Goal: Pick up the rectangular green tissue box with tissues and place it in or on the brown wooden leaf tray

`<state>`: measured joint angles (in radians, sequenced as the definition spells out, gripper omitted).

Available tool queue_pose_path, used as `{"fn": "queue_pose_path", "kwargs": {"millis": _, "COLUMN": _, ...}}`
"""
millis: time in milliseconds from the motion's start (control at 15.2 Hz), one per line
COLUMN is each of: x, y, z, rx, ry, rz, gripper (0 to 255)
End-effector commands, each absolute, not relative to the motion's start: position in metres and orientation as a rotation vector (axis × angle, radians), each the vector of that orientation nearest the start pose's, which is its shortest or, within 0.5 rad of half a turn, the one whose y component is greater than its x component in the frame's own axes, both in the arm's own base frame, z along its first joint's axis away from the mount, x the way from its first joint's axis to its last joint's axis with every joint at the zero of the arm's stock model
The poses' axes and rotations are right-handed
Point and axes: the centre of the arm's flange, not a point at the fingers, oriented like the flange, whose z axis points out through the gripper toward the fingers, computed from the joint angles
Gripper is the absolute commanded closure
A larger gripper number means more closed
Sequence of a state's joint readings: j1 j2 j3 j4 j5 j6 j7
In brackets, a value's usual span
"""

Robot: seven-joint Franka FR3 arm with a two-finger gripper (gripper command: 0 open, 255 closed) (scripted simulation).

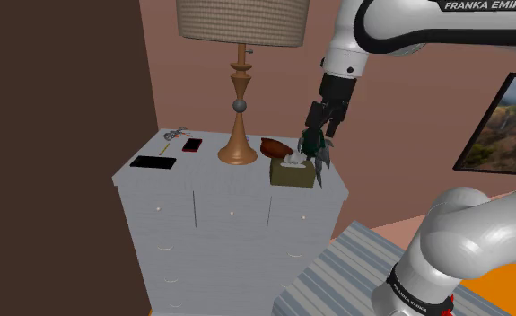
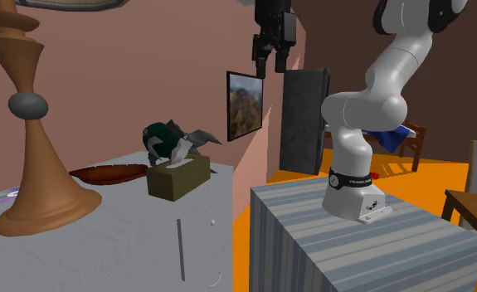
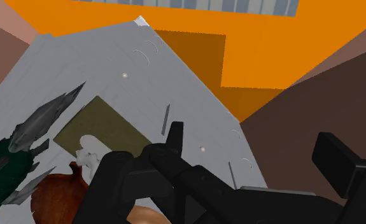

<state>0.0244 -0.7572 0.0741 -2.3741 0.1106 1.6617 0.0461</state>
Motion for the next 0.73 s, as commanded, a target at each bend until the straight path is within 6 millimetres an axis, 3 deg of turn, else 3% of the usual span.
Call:
{"fn": "queue_pose_path", "kwargs": {"millis": 0, "x": 0.321, "y": 0.049, "z": 0.580, "rx": -3.079, "ry": -0.040, "rz": -0.061, "gripper": 0}}
{"fn": "queue_pose_path", "kwargs": {"millis": 660, "x": 0.393, "y": 0.012, "z": 0.494, "rx": -3.317, "ry": -0.415, "rz": 0.058, "gripper": 0}}
